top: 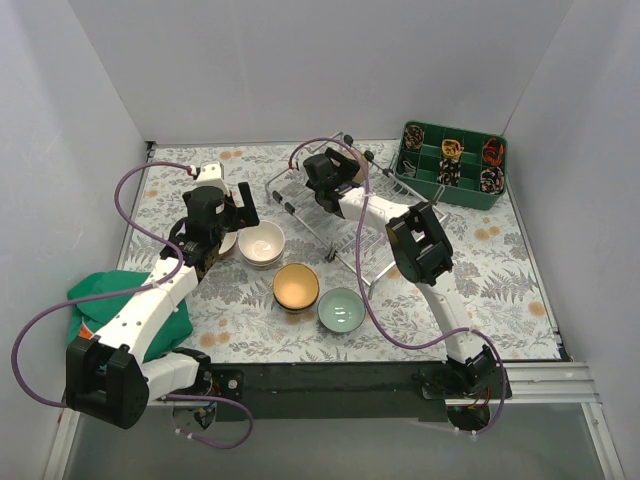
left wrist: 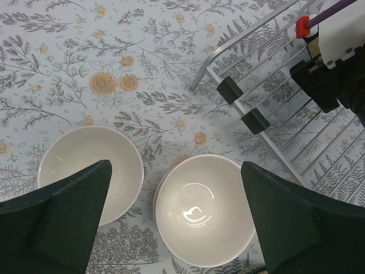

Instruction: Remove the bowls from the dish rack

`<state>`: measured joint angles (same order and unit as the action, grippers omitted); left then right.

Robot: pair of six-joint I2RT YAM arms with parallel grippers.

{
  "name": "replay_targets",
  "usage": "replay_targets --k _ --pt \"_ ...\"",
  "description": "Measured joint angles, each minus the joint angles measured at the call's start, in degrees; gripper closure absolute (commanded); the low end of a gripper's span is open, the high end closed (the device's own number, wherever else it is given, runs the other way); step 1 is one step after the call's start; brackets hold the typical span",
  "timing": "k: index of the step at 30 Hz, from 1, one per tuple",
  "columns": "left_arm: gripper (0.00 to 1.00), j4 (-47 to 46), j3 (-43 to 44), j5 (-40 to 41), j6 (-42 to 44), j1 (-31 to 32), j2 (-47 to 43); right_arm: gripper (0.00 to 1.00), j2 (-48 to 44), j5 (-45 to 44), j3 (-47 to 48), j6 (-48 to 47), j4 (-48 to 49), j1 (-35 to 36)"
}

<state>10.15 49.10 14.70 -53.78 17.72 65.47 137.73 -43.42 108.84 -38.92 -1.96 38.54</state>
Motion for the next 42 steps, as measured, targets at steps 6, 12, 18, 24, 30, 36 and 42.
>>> replay_targets --k 6,12,18,24,30,36,42 --pt "0.02 0.0 0.0 -0.2 0.0 0.0 0.1 0.49 -0.3 -1.2 -2.1 -1.9 3.3 0.4" --pt "0.02 0.0 0.0 -0.3 0.0 0.0 0.1 0.68 -2.7 -1.3 -5.7 -2.2 4.7 0.4" --pt "0.02 0.0 0.0 -0.3 0.0 0.0 0.1 0.76 -5.2 -1.1 -7.9 -2.4 1.4 0.5" --pt "0.02 0.0 0.0 -0.4 0.1 0.0 0.1 0.8 -8.0 -0.7 -11.2 -2.3 -2.6 0.6" --pt "0.02 0.0 0.0 -0.4 0.2 0.0 0.1 0.57 -10.1 0.2 -13.9 -1.8 -4.6 0.5" --pt "0.02 0.0 0.0 -0.6 0.2 0.0 0.1 0.29 -12.7 3.1 -13.8 0.5 -6.1 0.5" --pt "0.02 0.0 0.0 -0.6 0.2 0.0 0.1 0.17 -12.8 5.5 -8.6 2.1 -7.2 0.5"
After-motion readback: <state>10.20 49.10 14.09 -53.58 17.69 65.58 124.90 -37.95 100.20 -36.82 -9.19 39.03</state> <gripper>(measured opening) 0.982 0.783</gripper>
